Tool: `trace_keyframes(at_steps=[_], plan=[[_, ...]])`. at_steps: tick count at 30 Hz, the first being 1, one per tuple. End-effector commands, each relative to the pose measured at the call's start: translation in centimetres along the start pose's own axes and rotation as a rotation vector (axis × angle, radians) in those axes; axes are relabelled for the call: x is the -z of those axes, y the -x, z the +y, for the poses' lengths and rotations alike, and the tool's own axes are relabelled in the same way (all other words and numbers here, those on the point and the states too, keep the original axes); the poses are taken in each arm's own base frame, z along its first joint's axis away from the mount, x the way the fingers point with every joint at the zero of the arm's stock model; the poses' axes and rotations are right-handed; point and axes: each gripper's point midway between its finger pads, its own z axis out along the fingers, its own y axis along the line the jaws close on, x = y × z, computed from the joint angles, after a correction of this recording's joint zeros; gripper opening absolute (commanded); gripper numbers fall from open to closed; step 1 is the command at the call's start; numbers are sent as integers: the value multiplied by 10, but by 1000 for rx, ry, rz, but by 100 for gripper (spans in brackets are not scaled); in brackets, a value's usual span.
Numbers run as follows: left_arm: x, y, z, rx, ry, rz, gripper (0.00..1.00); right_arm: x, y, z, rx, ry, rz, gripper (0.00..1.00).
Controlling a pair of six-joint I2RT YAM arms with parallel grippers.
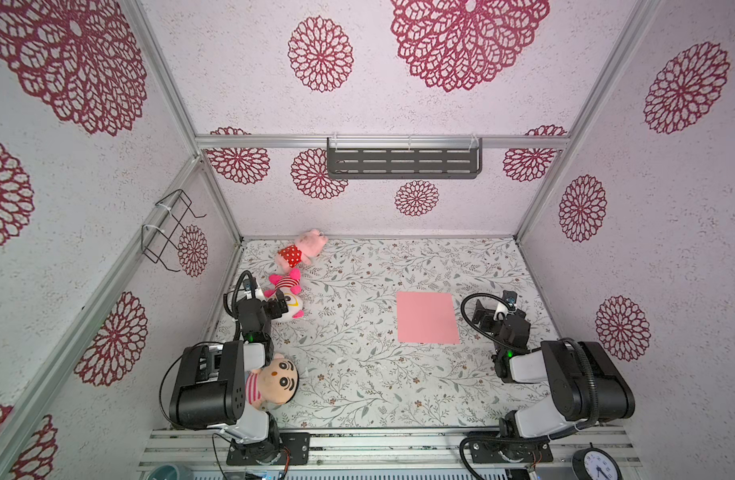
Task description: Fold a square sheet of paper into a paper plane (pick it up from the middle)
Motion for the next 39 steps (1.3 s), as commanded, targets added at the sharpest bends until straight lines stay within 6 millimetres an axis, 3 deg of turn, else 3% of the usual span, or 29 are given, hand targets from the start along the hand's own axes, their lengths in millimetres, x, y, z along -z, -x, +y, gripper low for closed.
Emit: trace_keyframes(at_steps=[1,11,14,18,22,25,28,30,35,39], plan=[[0,2,-1,-12,-8,-10,97,-1,13,0,8,4,-46,99],[0,2,-1,-12,-8,-11,97,-1,13,0,8,4,-46,99],[5,7,1,-10,9,-39,97,2,21,-4,0,-24,-60,99],[30,38,18,-15,218,-87,97,10,42,-7,7,-76,-42,99],[50,68,14,107,285,-58,97,14,55,-5,-159,-79,49,99],[55,85,-5,240,201,-9,97,14,48,8,-306,-57,194,99],[58,94,-29,347,125,75,97,13,34,41,-391,47,325,99],[57,94,-46,436,71,159,97,11,25,67,-439,142,398,99],[49,84,-111,493,-182,315,97,8,2,130,-483,291,541,95],[51,71,-157,499,-327,397,97,5,-13,162,-477,340,609,92]])
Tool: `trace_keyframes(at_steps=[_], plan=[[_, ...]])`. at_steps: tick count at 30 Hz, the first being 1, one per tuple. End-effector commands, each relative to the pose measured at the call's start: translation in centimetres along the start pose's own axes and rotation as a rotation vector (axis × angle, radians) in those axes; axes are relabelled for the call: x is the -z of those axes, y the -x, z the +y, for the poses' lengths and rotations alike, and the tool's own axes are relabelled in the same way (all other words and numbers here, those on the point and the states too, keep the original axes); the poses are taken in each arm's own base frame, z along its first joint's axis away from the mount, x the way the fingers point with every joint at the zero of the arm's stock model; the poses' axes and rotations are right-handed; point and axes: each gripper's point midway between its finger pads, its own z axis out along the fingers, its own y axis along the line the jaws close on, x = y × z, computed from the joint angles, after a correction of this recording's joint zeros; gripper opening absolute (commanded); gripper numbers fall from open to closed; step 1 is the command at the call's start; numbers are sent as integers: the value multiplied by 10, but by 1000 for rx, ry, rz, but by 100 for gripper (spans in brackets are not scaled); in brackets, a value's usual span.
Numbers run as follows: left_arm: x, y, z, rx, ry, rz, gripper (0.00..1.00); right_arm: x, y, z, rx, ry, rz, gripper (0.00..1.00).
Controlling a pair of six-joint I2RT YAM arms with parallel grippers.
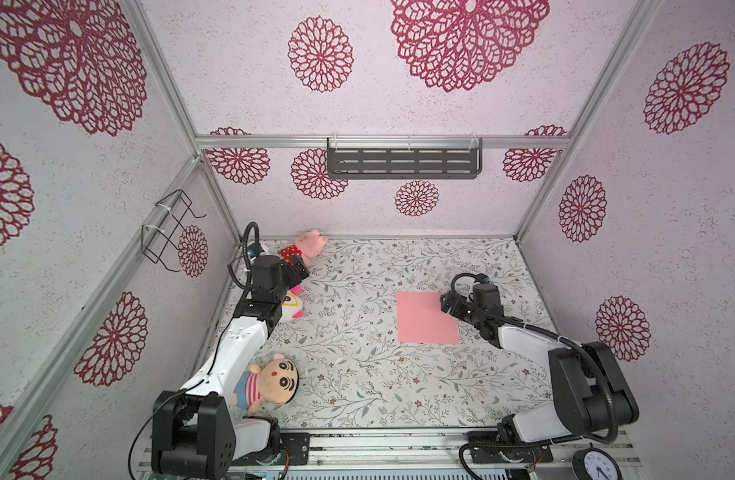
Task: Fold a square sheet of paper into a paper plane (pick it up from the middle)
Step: 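Reach both grippers toward the pink square sheet from opposite sides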
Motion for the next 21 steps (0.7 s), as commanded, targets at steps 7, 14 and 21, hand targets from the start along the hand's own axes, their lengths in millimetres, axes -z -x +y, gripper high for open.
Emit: trace_keyframes(at_steps=[7,14,21], plan=[[-9,-84,-66,28,-216,306,97,-39,-36,43,-23,71,188,82],[-13,-122,-80,10,-248,410,97,-50,-81,53,1,72,301,81],[-17,-130,-61,-41,-141,447,98,-40,-147,101,-20,148,389,80]])
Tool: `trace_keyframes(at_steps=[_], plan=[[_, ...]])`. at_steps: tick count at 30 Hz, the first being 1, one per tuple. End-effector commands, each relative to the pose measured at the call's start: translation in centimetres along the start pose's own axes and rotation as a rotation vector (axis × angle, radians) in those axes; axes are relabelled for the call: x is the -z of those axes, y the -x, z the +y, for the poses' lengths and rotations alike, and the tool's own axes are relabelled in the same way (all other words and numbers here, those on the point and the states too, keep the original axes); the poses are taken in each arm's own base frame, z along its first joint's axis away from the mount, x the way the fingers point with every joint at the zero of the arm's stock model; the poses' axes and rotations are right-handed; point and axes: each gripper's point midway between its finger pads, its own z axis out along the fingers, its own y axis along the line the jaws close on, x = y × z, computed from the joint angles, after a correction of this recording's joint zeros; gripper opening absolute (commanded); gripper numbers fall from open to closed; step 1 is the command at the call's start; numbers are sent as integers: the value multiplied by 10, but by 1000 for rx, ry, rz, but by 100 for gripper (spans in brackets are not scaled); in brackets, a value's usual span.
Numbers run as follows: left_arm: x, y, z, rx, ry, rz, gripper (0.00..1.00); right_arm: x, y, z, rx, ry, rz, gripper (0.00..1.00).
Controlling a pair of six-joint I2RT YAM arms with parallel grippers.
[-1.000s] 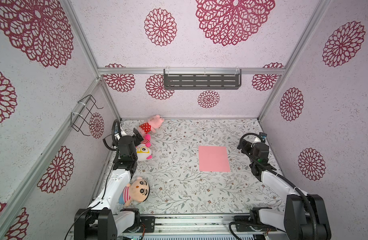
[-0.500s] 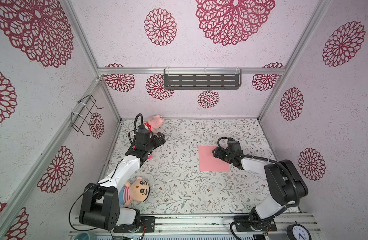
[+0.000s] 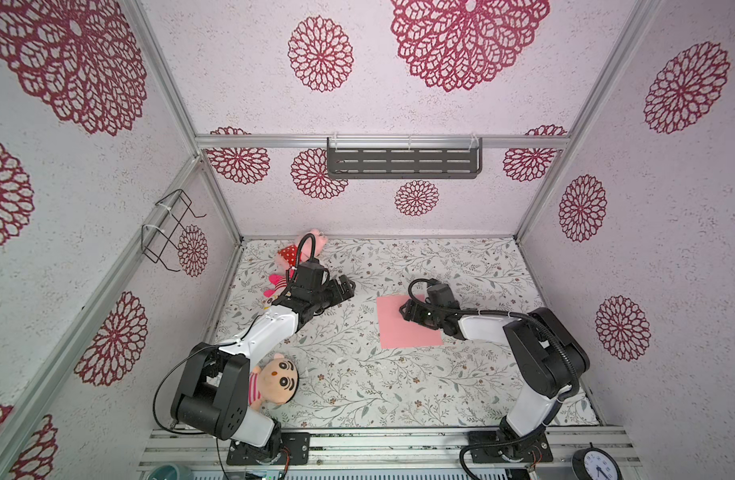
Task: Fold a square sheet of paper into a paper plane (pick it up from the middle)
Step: 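Reach both grippers toward the pink square sheet from opposite sides, then pinch the middle of the pink sheet with both grippers and lift it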
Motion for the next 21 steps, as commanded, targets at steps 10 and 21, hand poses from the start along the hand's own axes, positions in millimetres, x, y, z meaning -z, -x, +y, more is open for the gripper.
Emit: trace_keyframes(at_steps=[10,21], plan=[[2,-17,-3,56,22,118,97,28,-6,56,-98,91,-10,79],[-19,-105,-31,212,-18,400,85,21,-20,12,-57,-30,142,65]])
